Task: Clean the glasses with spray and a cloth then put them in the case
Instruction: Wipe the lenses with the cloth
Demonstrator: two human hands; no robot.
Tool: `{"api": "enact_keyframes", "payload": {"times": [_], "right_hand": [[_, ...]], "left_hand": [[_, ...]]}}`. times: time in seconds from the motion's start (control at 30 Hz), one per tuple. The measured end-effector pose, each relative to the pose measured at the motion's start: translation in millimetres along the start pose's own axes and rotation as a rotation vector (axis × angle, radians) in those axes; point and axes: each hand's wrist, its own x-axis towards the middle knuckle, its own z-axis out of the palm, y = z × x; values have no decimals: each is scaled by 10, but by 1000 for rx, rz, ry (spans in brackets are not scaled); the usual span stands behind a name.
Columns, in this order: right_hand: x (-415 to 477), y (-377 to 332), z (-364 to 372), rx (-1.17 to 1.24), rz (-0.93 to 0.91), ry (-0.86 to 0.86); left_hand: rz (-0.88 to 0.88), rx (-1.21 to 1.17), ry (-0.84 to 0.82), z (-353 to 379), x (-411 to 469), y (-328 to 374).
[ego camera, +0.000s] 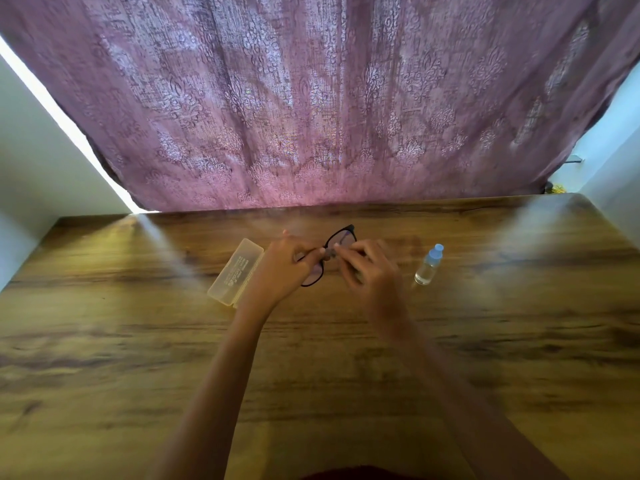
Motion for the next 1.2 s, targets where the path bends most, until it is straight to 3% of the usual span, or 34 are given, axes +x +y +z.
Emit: {"api": "enact_keyframes", "payload": {"times": [0.13,0.4,0.63,0.87,1.03,1.2], "right_hand": [[90,-4,-9,-5,4,15],[55,106,-93,-45,45,11],[91,-16,-32,-34,-11,-23],[98,73,-113,-38,76,3],[6,-56,-52,-23,-13,-56],[126,43,-80,-54,91,11]], "left_hand": [[24,44,-36,47,6,-34],[-14,-29,61,-14,-5,-23],[-13,78,-102,-9,-37,-8],[2,80,17,-109,-94,93],[-39,53,-101,-53,-45,70],[-28,46,-43,-48,-67,24]]}}
